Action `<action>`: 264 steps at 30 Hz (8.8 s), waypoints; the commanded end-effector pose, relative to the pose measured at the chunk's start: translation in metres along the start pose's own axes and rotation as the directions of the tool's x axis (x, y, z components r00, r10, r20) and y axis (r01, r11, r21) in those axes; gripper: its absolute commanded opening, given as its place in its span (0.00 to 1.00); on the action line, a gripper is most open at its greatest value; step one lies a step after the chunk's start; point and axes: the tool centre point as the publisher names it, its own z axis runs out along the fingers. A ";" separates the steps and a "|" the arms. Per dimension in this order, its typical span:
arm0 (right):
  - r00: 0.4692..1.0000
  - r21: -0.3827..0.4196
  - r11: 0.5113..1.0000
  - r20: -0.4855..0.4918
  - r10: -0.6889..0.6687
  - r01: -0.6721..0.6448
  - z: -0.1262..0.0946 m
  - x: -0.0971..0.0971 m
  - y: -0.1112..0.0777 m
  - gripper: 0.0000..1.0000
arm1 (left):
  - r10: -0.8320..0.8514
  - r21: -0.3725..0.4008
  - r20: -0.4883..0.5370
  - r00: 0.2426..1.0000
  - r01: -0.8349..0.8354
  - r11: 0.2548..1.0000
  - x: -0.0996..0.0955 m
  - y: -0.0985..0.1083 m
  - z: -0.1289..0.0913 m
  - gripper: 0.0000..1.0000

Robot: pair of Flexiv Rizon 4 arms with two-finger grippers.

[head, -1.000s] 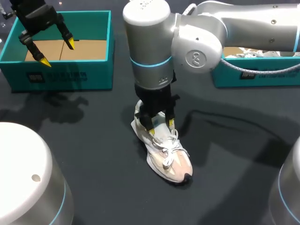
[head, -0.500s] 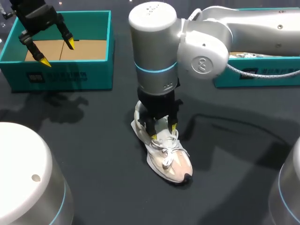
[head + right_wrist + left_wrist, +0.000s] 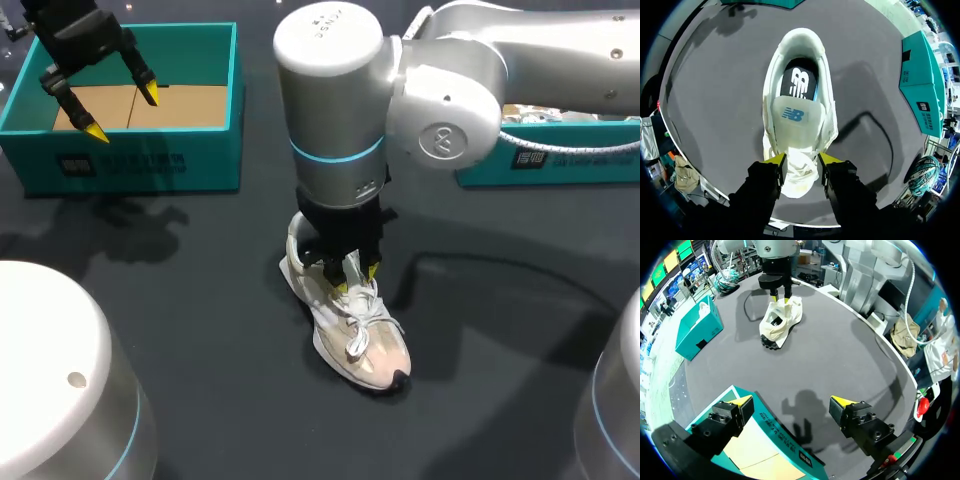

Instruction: Take the shoe out of the shoebox, open the shoe tongue, remove and reinsert the insole, then place the shoe into the shoebox

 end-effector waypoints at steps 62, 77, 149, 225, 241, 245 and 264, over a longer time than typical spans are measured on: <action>0.550 -0.150 0.529 0.234 -0.801 0.835 -0.073 -0.013 0.066 1.00 | 0.000 -0.002 -0.001 1.000 0.000 1.000 0.000 0.000 0.000 1.00; 0.216 -0.135 0.185 0.276 -0.936 0.973 -0.067 -0.003 0.106 1.00 | 0.000 -0.002 -0.001 1.000 0.000 1.000 0.000 0.000 0.000 1.00; 0.143 -0.139 0.122 0.157 -0.977 0.983 0.037 -0.012 0.156 0.00 | 0.000 -0.002 -0.001 1.000 0.000 1.000 0.000 0.000 0.000 1.00; 0.135 0.217 0.225 0.365 -0.921 0.950 -0.202 -0.441 0.174 0.00 | 0.000 -0.002 -0.001 1.000 0.000 1.000 0.000 0.000 0.000 1.00; 0.135 0.217 0.225 0.365 -0.921 0.950 -0.202 -0.441 0.174 0.00 | 0.000 -0.002 -0.001 1.000 0.000 1.000 0.000 0.000 0.000 1.00; 0.130 0.233 0.225 0.363 -0.923 0.946 -0.200 -0.475 0.182 0.00 | 0.000 -0.002 -0.001 1.000 0.000 1.000 0.000 0.000 0.000 1.00; 0.285 0.179 0.346 0.296 -0.911 0.921 -0.167 -0.629 0.199 0.00 | 0.000 -0.002 -0.001 1.000 0.000 1.000 0.000 0.000 0.000 1.00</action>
